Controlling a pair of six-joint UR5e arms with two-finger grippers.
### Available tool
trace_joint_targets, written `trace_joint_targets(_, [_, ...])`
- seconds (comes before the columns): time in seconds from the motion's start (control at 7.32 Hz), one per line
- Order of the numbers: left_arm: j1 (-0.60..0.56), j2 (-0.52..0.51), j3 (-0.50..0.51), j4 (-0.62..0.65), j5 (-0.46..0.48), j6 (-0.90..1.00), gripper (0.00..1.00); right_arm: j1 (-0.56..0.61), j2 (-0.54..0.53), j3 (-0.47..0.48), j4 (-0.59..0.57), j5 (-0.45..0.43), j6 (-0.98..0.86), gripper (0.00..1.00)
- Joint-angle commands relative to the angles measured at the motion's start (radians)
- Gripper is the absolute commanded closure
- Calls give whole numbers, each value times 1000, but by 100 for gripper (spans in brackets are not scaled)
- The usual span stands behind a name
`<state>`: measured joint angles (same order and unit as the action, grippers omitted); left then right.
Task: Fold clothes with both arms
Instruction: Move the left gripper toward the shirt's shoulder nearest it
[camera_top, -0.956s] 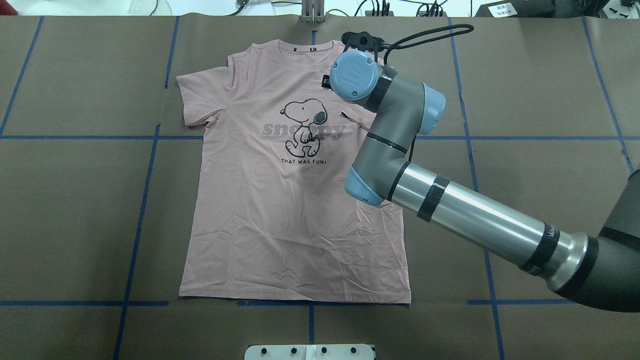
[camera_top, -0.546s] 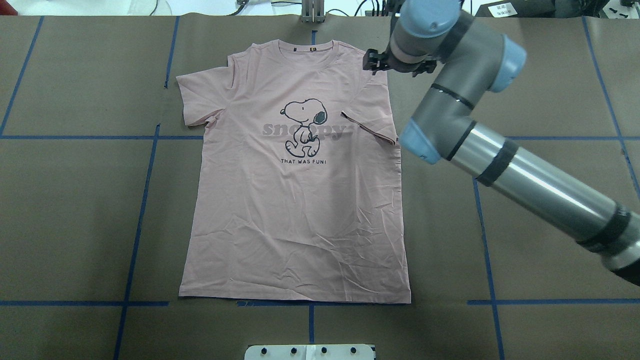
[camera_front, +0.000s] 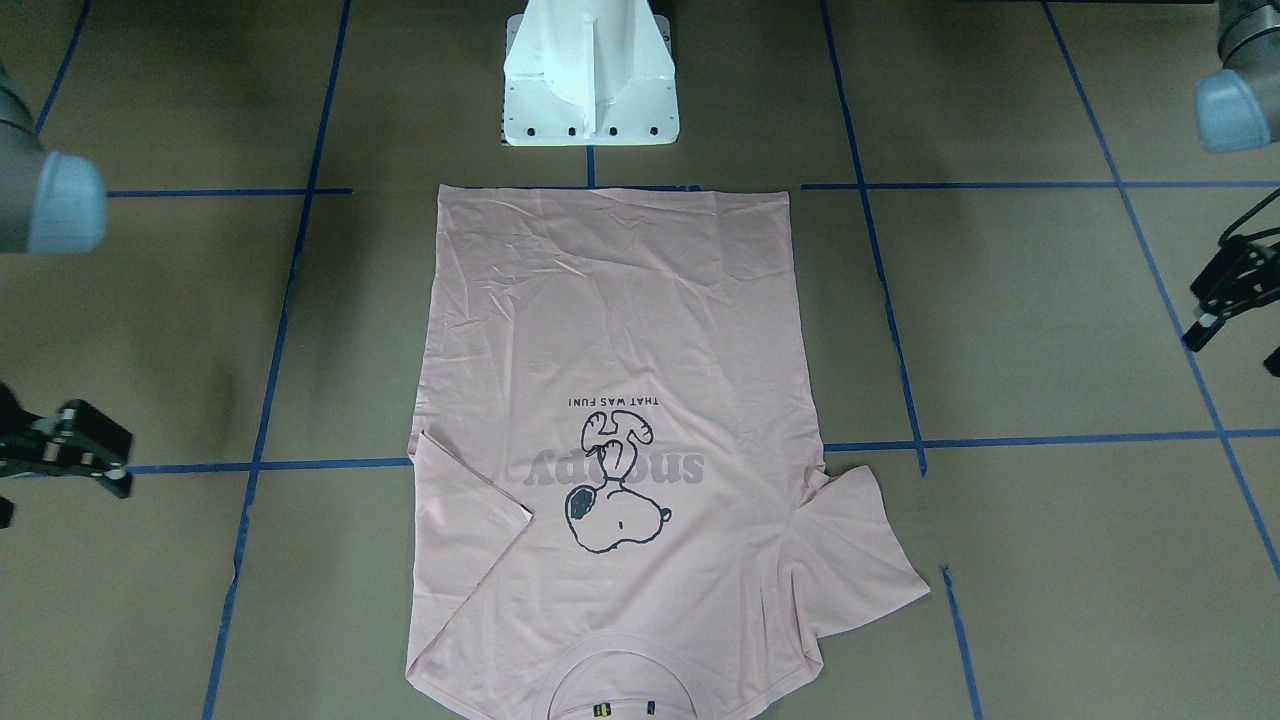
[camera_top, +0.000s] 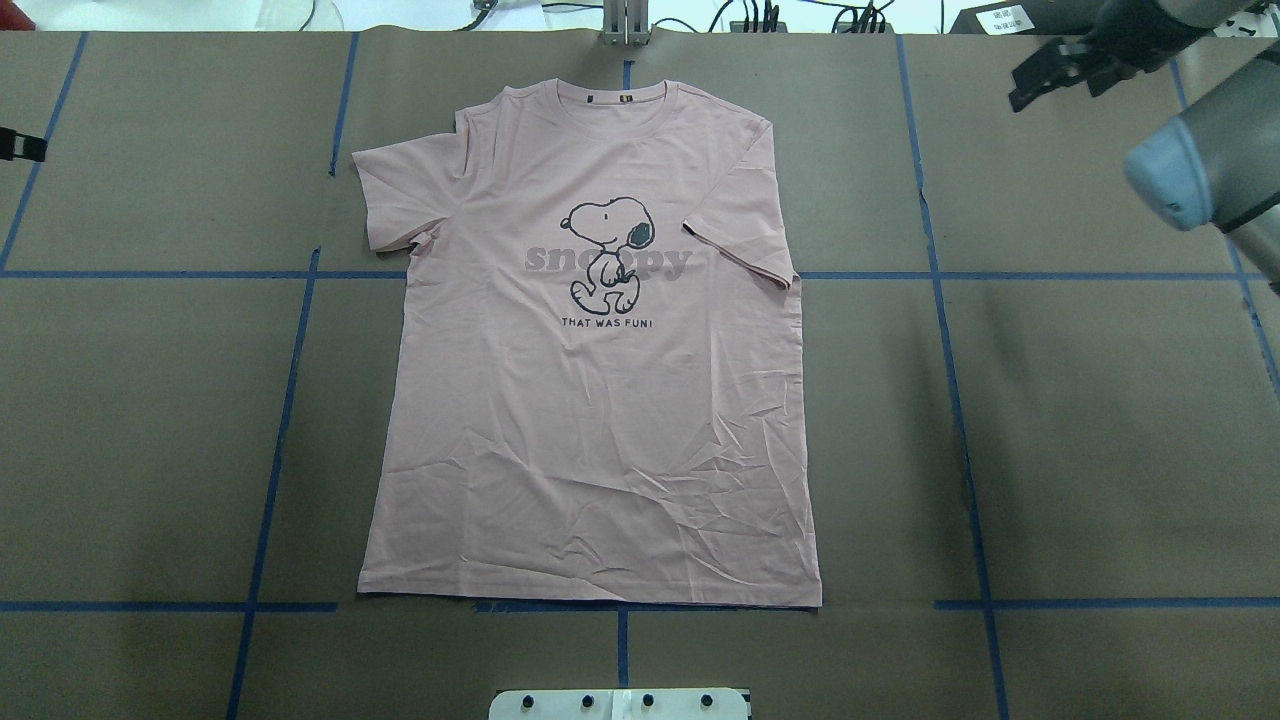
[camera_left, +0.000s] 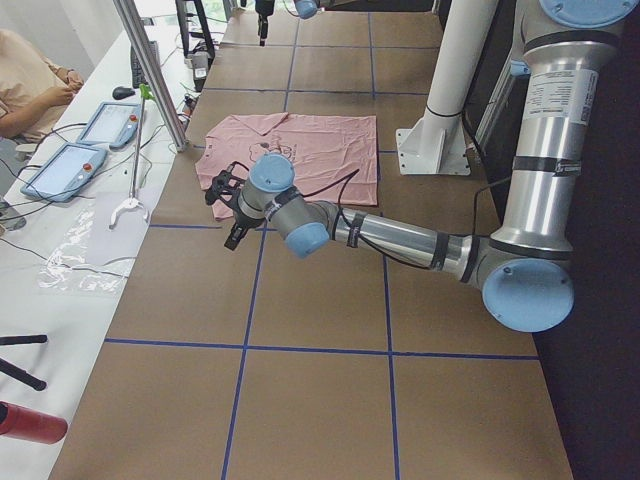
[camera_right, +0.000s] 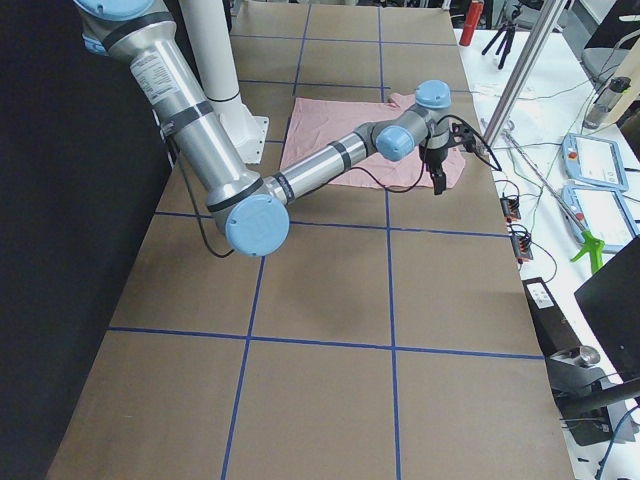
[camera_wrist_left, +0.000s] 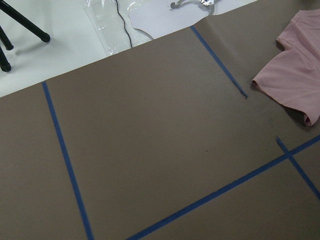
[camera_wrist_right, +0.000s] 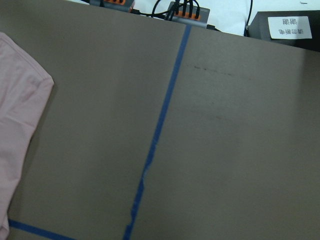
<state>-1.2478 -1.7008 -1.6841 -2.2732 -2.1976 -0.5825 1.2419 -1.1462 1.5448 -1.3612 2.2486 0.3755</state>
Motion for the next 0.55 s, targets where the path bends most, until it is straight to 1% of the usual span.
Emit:
trace_joint_targets(0.0, [208,-157,94,-3,177,-243,26,90,-101,36,4,82,-136,0])
trace_joint_targets(0.14, [265,-259,203,-12,252,-307,28,90,-104,40,4,82,-135,0])
trace_joint_targets(0.27, [307,-339,344,-88,309,-342,28,90,-106,43,4,80,-130,0])
trace_joint_targets(0.41, [330,-374,460,-176,365,-349,28,90,-115,55,4,78,-126,0])
